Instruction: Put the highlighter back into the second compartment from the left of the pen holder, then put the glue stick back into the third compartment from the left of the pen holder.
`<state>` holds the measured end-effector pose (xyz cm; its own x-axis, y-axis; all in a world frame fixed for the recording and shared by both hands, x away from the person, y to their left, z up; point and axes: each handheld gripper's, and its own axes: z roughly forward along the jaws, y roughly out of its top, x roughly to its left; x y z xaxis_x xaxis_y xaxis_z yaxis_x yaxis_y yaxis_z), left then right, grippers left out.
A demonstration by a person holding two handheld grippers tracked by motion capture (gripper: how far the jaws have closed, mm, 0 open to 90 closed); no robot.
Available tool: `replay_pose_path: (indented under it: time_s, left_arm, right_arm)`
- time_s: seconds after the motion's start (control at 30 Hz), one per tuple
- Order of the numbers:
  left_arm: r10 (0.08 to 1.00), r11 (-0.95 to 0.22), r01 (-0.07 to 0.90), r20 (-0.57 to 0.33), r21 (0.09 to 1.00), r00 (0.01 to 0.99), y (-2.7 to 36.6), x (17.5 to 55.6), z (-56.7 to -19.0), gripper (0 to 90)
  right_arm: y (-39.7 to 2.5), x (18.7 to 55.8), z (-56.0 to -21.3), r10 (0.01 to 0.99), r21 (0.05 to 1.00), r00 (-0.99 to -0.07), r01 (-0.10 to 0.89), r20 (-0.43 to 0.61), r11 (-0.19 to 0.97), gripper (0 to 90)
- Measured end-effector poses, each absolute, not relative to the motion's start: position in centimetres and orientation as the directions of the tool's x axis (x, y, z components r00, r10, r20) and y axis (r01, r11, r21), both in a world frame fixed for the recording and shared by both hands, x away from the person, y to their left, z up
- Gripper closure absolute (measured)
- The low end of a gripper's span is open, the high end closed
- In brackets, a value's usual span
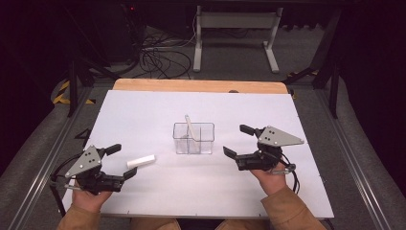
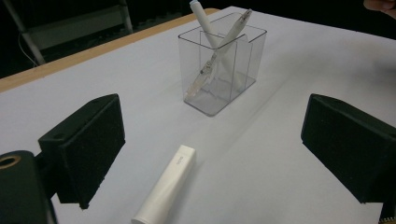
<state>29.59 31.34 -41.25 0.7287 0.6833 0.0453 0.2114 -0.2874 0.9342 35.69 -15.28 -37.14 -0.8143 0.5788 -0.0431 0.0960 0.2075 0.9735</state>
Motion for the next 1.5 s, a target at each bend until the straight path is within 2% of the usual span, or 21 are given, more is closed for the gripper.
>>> replay_pose_path:
  time_s: [0.33,0.7,1.5]
  left_arm:
    - [0.665,-0.335,0.255,0.036,0.907,0.746,31.2,30.5,-41.1,7.4]
    - [0.636,-0.396,0.254,0.064,0.882,0.769,31.2,31.4,-40.7,12.2]
    - [0.623,-0.511,0.366,0.042,0.778,0.781,32.2,34.3,-41.3,15.4]
  right_arm:
    - [-16.7,35.5,-38.1,0.584,0.972,-0.811,0.112,-0.029,0.204,10.1]
    - [-17.9,35.1,-39.2,0.567,0.964,-0.823,0.127,-0.029,0.233,9.3]
    - [-18.5,34.8,-40.7,0.545,0.959,-0.838,0.145,-0.012,0.244,7.2]
